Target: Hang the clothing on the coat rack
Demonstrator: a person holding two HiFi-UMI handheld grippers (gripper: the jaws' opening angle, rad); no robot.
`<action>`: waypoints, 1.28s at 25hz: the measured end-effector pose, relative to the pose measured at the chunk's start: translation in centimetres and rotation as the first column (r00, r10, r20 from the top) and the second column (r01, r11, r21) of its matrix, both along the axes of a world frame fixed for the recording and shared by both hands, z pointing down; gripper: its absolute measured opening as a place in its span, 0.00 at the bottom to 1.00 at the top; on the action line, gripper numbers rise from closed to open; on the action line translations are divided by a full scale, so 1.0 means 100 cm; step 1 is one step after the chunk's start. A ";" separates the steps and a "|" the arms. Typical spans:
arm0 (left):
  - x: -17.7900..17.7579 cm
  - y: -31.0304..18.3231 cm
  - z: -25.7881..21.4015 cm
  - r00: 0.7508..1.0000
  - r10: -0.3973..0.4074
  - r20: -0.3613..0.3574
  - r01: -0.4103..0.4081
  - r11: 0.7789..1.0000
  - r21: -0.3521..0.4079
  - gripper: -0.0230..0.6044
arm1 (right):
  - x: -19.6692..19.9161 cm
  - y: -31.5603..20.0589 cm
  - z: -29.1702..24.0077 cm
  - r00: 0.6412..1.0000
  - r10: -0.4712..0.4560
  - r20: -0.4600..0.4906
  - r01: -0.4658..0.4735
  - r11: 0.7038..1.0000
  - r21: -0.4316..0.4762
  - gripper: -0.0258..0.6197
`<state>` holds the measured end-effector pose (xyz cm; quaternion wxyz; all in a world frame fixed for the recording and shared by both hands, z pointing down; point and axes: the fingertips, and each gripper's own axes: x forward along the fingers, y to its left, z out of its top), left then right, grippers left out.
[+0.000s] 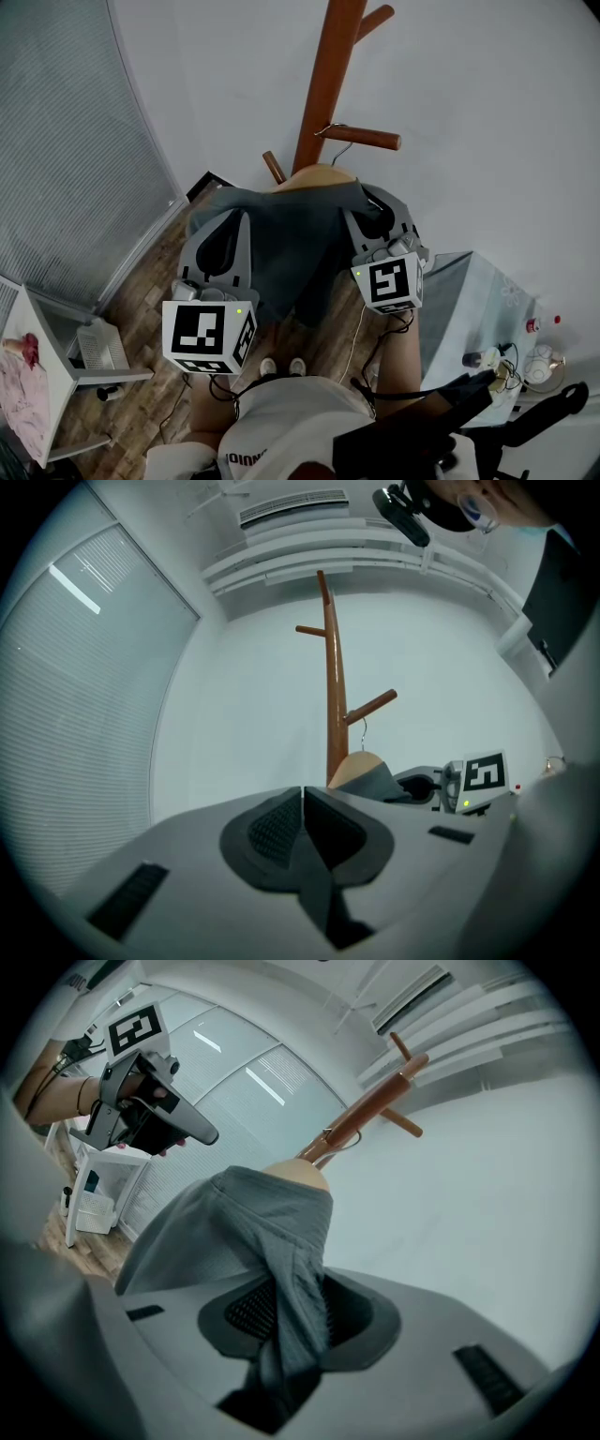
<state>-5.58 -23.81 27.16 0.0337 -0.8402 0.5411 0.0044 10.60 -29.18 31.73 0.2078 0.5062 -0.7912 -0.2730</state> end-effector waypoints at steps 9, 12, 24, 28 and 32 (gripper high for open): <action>0.000 -0.005 -0.003 1.000 -0.011 -0.001 0.011 1.000 0.017 0.07 | -0.002 -0.001 0.001 1.000 -0.013 0.004 0.013 1.000 -0.004 0.25; 0.001 -0.005 -0.004 1.000 -0.007 0.001 0.007 1.000 0.016 0.07 | -0.002 -0.001 0.002 1.000 -0.015 0.015 0.015 1.000 -0.001 0.28; 0.005 -0.011 0.002 1.000 0.004 -0.006 -0.004 1.000 -0.008 0.07 | 0.003 0.004 0.008 0.999 -0.035 -0.016 0.034 0.998 -0.055 0.43; 0.006 -0.012 0.003 1.000 0.007 -0.008 -0.007 1.000 -0.006 0.07 | 0.007 0.009 0.013 0.999 -0.041 -0.021 0.039 0.995 -0.091 0.43; 0.001 -0.012 0.003 1.000 0.002 -0.015 -0.002 1.000 -0.001 0.07 | 0.010 0.018 0.012 0.999 -0.050 0.012 0.051 0.993 -0.104 0.45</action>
